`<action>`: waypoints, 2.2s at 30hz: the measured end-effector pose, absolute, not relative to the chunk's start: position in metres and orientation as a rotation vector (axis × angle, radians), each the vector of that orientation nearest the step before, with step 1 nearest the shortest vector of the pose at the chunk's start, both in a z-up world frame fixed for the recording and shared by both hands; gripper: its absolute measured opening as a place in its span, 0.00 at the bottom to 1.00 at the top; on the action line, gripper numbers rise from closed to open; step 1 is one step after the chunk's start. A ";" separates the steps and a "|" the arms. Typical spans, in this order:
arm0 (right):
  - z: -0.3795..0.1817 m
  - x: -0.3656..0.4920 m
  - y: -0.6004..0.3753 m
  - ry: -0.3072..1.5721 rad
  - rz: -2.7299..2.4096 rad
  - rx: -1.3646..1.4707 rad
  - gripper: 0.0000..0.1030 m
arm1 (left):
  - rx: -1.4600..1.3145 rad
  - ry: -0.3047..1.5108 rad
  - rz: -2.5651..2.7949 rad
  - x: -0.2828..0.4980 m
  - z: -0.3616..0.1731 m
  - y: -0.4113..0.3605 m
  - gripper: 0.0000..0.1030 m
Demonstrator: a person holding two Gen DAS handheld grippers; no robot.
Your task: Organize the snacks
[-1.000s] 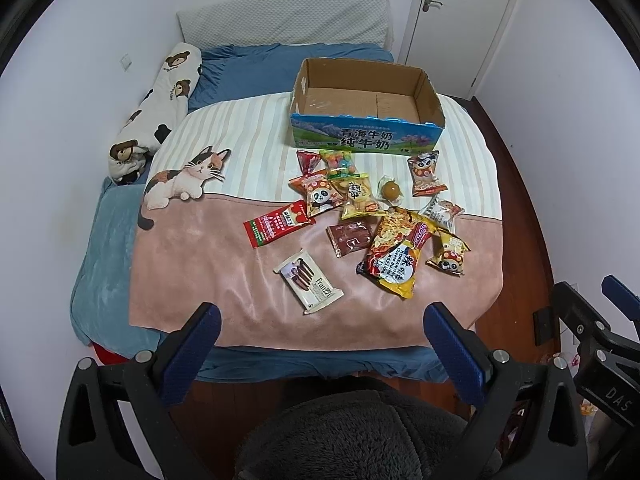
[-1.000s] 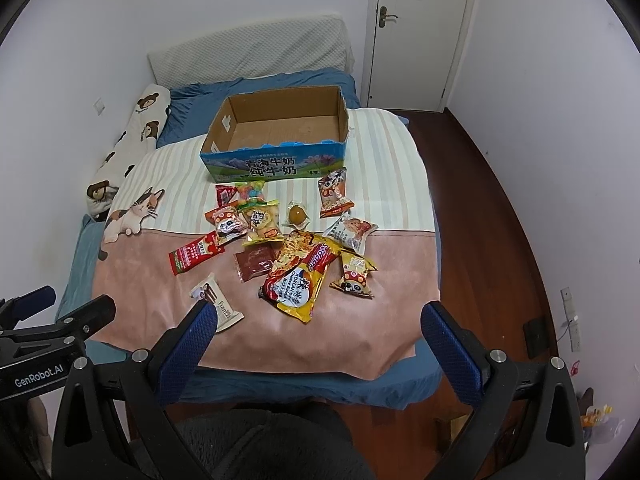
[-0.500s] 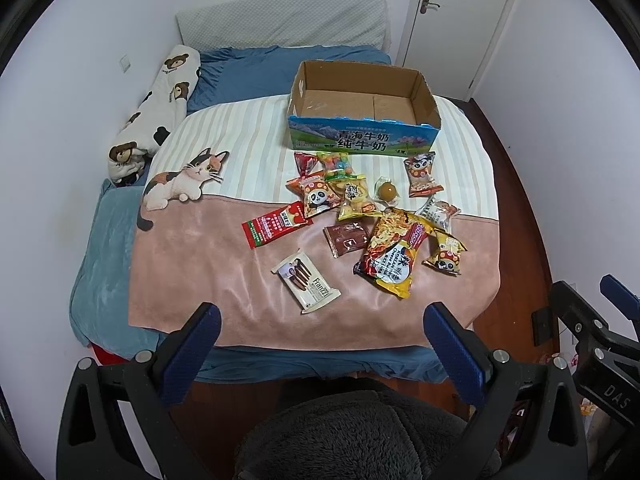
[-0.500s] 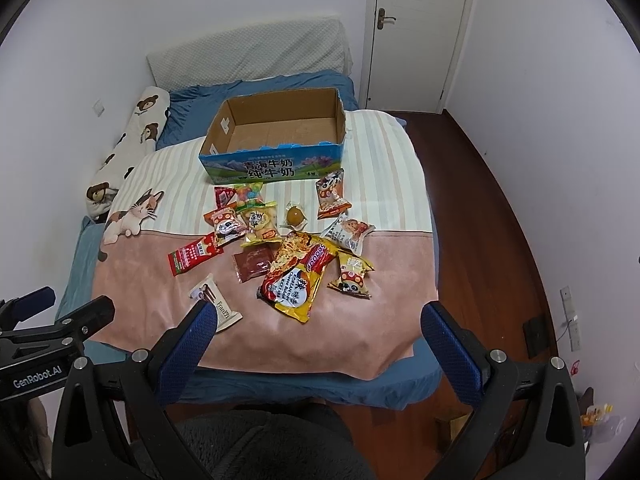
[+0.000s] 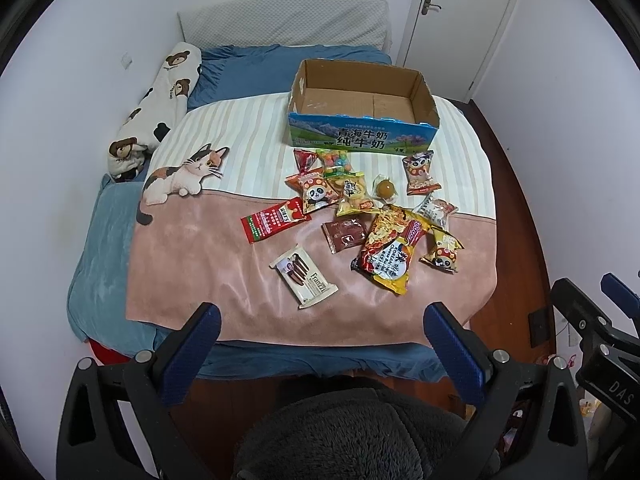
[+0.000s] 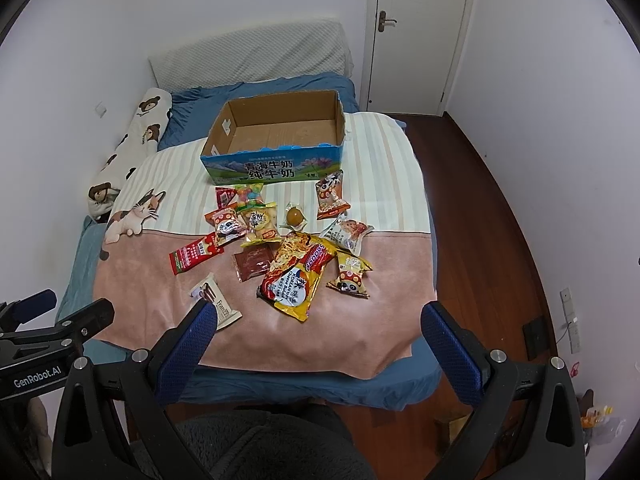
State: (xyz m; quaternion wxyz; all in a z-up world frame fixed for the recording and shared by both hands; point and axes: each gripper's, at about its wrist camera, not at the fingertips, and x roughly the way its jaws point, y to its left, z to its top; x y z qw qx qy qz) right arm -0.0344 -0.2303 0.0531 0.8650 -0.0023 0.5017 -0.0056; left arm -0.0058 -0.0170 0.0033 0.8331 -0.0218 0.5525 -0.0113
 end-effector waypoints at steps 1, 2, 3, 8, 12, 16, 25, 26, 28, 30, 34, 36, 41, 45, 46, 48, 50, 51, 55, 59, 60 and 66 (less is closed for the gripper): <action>0.055 -0.035 -0.231 1.050 -0.011 -0.006 1.00 | -0.048 1.171 -0.025 -0.005 0.003 -0.016 1.00; 0.055 -0.035 -0.231 1.051 -0.010 -0.006 1.00 | -0.050 1.170 -0.027 -0.006 0.003 -0.016 1.00; 0.055 -0.036 -0.231 1.051 -0.011 -0.008 1.00 | -0.050 1.169 -0.027 -0.007 0.003 -0.016 1.00; 0.055 -0.036 -0.231 1.050 -0.011 -0.007 1.00 | -0.058 1.175 -0.029 -0.008 0.004 -0.016 1.00; 0.056 -0.037 -0.231 1.049 -0.010 -0.007 1.00 | -0.059 1.174 -0.028 -0.008 0.004 -0.016 1.00; 0.057 -0.037 -0.231 1.049 -0.009 -0.006 1.00 | -0.061 1.168 -0.029 -0.008 0.003 -0.012 1.00; 0.058 -0.037 -0.231 1.049 -0.009 -0.007 1.00 | -0.066 1.171 -0.031 -0.008 0.003 -0.013 1.00; 0.057 -0.037 -0.231 1.050 -0.007 -0.005 1.00 | -0.066 1.172 -0.032 -0.007 0.003 -0.013 1.00; 0.059 -0.036 -0.231 1.051 -0.008 -0.004 1.00 | -0.067 1.172 -0.032 -0.007 0.003 -0.013 1.00; 0.059 -0.036 -0.231 1.052 -0.005 0.000 1.00 | -0.067 1.172 -0.032 -0.007 0.003 -0.014 1.00; 0.058 -0.028 -0.230 1.064 -0.004 0.020 1.00 | -0.077 1.184 -0.032 -0.006 0.000 -0.013 1.00; 0.049 -0.020 -0.232 1.079 -0.002 0.051 1.00 | -0.092 1.191 -0.014 0.002 -0.007 -0.009 1.00; 0.002 0.012 -0.239 1.139 -0.005 0.136 1.00 | -0.162 1.235 0.103 0.038 -0.056 0.013 1.00; -0.060 0.050 -0.240 1.219 -0.024 0.203 1.00 | -0.253 1.333 0.175 0.065 -0.116 0.035 1.00; -0.081 0.062 -0.240 1.248 -0.036 0.227 1.00 | -0.272 1.375 0.194 0.072 -0.135 0.039 1.00; -0.114 0.081 -0.243 1.280 -0.047 0.265 1.00 | -0.349 1.455 0.194 0.081 -0.169 0.047 1.00; -0.152 0.103 -0.241 1.326 -0.063 0.288 1.00 | -0.434 1.537 0.198 0.090 -0.208 0.053 1.00; -0.167 0.110 -0.240 1.342 -0.061 0.293 1.00 | -0.477 1.574 0.196 0.093 -0.225 0.054 1.00; -0.228 0.143 -0.233 1.417 -0.080 0.253 1.00 | -0.672 1.656 0.205 0.105 -0.288 0.061 0.99; -0.280 0.169 -0.220 1.475 -0.090 0.211 1.00 | -0.759 1.693 0.234 0.118 -0.343 0.058 0.92; -0.288 0.173 -0.217 1.484 -0.088 0.216 1.00 | -0.767 1.695 0.245 0.119 -0.352 0.057 0.76; -0.339 0.197 -0.198 1.541 -0.111 0.283 1.00 | -0.625 1.639 0.279 0.122 -0.356 0.042 0.56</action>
